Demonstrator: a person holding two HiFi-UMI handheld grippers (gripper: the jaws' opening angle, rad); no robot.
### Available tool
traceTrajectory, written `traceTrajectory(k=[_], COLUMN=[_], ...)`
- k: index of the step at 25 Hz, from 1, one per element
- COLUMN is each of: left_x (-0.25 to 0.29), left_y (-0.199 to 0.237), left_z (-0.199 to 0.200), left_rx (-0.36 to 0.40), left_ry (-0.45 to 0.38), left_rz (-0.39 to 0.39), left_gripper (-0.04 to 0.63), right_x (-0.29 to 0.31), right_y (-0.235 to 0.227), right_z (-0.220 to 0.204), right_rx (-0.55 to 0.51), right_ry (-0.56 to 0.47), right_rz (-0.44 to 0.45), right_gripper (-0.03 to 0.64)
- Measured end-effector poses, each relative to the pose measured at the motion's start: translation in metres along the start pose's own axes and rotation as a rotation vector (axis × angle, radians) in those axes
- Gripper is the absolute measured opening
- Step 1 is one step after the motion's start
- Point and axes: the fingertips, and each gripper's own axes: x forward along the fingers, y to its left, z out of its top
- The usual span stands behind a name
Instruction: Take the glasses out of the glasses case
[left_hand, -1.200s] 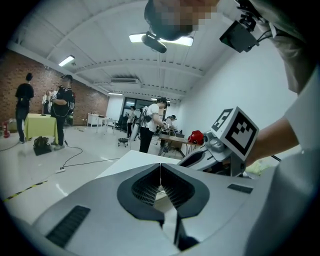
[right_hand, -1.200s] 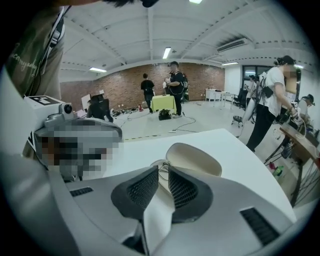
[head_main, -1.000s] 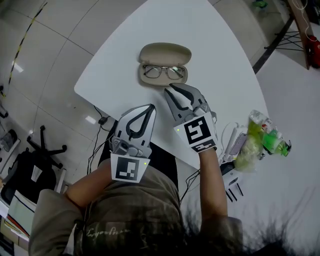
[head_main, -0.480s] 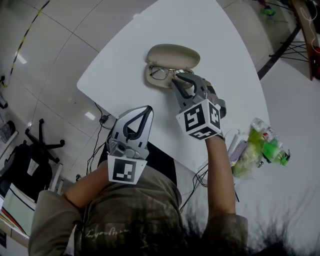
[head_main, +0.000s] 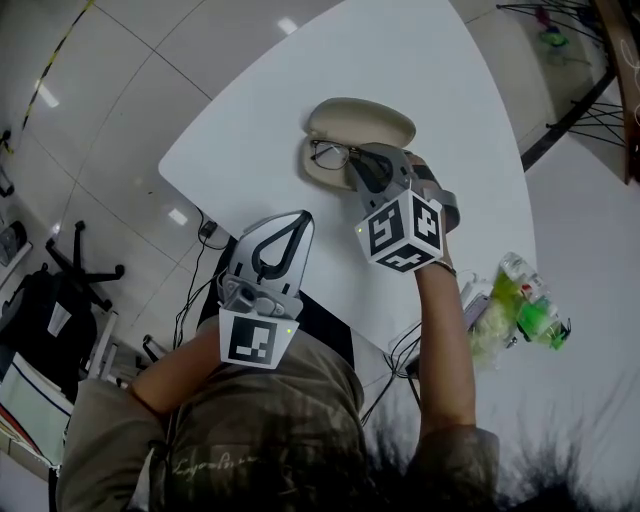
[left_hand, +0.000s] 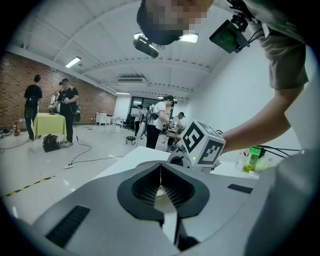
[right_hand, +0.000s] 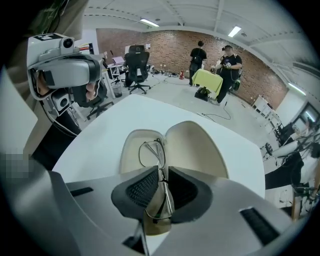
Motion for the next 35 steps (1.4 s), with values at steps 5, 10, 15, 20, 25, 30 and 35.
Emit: traceTrajectory(k=[5, 10, 15, 20, 25, 30, 35], left_x=[0.008, 0.015, 0.028, 0.044, 0.053, 0.060, 0.066], left_y=[0.005, 0.009, 0.018, 0.027, 0.027, 0.027, 0.034], left_z=[-0.002, 0.002, 0.010, 0.015, 0.023, 0.034, 0.030], left_rx=[-0.001, -0.007, -0.008, -0.002, 0.019, 0.029, 0.031], left_ry=[0.007, 0.006, -0.009, -0.018, -0.023, -0.058, -0.047], left_rz=[0.010, 0.013, 0.017, 0.029, 0.025, 0.051, 0.066], left_gripper=[0.009, 0.009, 0.009, 0.009, 0.009, 0.009, 0.009], right_x=[0.004, 0.006, 0.007, 0.007, 0.006, 0.006, 0.008], right_y=[0.002, 0.002, 0.002, 0.005, 0.010, 0.011, 0.014], right_z=[-0.002, -0.001, 0.000, -0.003, -0.010, -0.012, -0.011], right_rx=[-0.020, -0.038, -0.051, -0.110, -0.114, -0.158, -0.142], right_ry=[0.019, 0.025, 0.038, 0.068, 0.104, 0.110, 0.102], right_rz=[0.035, 0.046, 0.052, 0.065, 0.083, 0.060, 0.046], right_gripper=[0.049, 0.049, 0.049, 0.049, 0.049, 0.049, 0.048])
